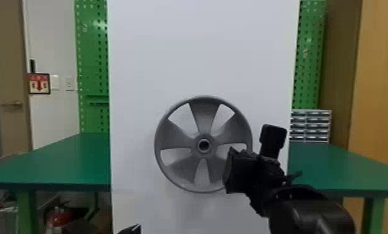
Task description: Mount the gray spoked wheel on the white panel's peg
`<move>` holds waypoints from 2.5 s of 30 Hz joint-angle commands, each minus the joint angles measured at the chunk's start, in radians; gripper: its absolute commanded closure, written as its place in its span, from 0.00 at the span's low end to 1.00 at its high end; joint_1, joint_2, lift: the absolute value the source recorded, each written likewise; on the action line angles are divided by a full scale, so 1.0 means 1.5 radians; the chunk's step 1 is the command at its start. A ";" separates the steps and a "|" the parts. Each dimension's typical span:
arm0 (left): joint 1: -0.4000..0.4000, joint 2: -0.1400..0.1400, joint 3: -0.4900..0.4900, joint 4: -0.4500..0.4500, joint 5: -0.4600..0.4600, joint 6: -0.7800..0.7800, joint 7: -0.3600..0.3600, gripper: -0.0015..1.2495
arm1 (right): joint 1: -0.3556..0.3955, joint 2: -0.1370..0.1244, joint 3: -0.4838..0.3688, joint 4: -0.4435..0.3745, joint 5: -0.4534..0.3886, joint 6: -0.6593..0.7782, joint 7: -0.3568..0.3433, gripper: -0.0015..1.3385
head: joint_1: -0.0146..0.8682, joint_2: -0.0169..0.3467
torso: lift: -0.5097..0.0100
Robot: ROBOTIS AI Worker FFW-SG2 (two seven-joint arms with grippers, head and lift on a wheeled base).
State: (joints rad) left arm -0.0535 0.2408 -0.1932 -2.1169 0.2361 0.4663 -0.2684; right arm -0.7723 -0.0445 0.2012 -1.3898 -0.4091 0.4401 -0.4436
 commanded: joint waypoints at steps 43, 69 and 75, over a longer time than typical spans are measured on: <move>-0.001 0.001 0.001 0.000 0.002 0.000 0.000 0.40 | 0.000 -0.003 0.009 0.006 0.007 -0.018 -0.008 0.00 | 0.16 0.03 | 0.21; 0.001 0.000 0.004 0.000 0.006 0.000 0.000 0.40 | 0.142 -0.018 0.048 -0.136 0.022 -0.051 0.043 0.00 | 0.16 0.03 | 0.21; 0.001 -0.001 0.007 -0.003 0.006 -0.001 0.000 0.40 | 0.207 -0.030 0.049 -0.145 0.040 -0.091 0.084 0.00 | 0.16 0.03 | 0.21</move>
State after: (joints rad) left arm -0.0519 0.2398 -0.1849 -2.1193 0.2453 0.4662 -0.2684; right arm -0.5223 -0.0777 0.2738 -1.5976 -0.3633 0.3425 -0.3405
